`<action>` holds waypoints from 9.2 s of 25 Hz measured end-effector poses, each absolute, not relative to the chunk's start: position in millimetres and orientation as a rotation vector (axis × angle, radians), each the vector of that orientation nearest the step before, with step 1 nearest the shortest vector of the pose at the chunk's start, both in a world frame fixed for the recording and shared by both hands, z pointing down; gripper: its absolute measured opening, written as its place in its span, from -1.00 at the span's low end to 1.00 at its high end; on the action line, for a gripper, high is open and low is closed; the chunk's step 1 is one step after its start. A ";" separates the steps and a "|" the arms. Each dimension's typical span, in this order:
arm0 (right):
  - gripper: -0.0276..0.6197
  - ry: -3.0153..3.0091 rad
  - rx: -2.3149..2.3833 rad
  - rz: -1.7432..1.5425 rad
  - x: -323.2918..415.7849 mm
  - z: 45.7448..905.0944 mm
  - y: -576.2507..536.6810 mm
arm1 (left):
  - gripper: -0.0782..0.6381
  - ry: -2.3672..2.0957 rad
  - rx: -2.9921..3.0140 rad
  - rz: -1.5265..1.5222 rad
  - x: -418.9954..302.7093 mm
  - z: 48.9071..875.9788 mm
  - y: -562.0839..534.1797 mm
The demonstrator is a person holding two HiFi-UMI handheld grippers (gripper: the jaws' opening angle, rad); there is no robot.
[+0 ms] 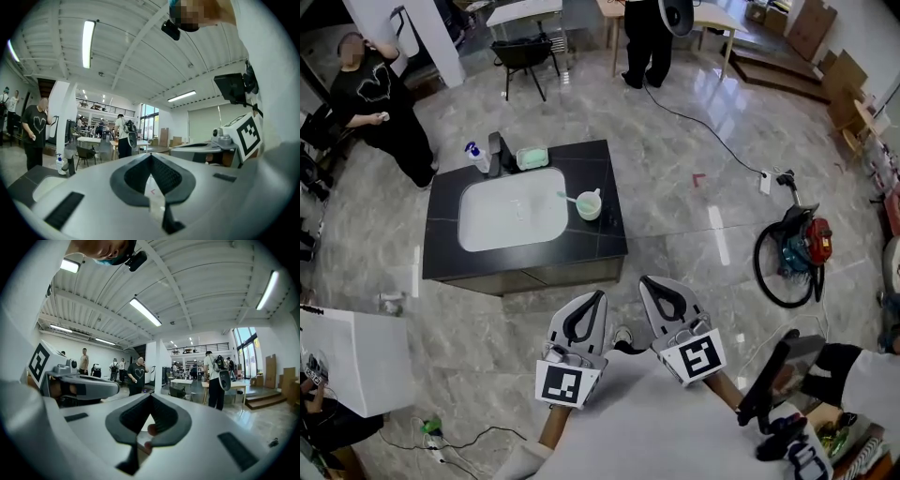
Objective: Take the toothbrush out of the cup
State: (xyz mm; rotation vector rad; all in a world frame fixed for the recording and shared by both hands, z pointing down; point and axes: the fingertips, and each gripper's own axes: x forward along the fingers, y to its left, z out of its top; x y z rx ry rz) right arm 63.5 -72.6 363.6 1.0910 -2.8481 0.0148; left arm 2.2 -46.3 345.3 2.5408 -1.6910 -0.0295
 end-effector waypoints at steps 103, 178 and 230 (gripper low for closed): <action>-0.67 -2.312 1.270 0.038 -111.2 591.3 -305.7 | -0.77 -1.807 2.100 0.275 -165.8 452.2 -106.5; -0.81 -2.466 1.378 -0.123 -61.3 450.1 -286.3 | -0.77 -1.896 2.238 0.074 -128.1 382.8 -97.9; -0.82 -2.603 1.082 -0.198 -7.5 393.9 -71.5 | -0.77 -1.826 2.395 0.047 -87.4 361.2 -52.1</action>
